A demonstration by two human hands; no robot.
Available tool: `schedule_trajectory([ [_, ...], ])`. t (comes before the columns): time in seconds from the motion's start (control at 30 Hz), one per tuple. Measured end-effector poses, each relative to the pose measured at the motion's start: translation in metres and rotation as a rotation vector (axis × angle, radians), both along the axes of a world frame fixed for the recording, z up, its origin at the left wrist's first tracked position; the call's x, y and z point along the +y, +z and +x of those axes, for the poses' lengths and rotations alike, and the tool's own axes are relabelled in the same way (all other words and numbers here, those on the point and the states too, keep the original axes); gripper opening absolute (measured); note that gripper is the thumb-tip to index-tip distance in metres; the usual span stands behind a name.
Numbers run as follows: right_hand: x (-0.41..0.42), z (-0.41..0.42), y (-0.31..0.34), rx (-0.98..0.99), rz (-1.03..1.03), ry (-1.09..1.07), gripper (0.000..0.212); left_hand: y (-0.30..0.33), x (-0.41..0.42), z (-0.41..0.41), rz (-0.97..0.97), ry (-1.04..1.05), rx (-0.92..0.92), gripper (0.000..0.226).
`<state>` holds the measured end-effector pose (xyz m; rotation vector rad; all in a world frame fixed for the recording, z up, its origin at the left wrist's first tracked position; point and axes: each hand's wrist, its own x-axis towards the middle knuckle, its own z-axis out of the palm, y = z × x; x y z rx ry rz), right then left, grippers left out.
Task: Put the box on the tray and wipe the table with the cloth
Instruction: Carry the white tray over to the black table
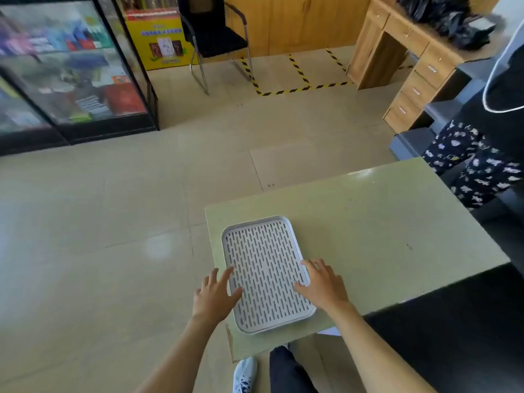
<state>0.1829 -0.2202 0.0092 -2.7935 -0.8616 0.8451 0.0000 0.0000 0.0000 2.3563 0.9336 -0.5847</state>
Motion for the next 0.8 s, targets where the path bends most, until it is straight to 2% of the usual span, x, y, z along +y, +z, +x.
schedule_trajectory([
  [0.2, 0.007, 0.026, -0.036, 0.211, 0.031, -0.090, 0.069, -0.026, -0.005, 0.019, -0.167, 0.142, 0.016, 0.075],
  [0.37, 0.010, 0.027, -0.067, 0.379, 0.171, -0.175, 0.064, -0.040, -0.014, 0.027, -0.330, 0.327, -0.040, 0.071],
  [0.47, 0.009, 0.022, -0.076, 0.468, 0.271, -0.314, 0.052, -0.046, -0.019, 0.027, -0.382, 0.469, -0.106, 0.067],
  [0.63, 0.005, 0.020, -0.082, 0.552, 0.441, -0.518, 0.011, -0.060, -0.021, 0.020, -0.476, 0.706, -0.222, 0.055],
  [0.8, 0.010, 0.017, -0.073, 0.665, 0.528, -0.647, 0.013, -0.051, -0.026, 0.017, -0.583, 0.993, -0.382, 0.030],
])
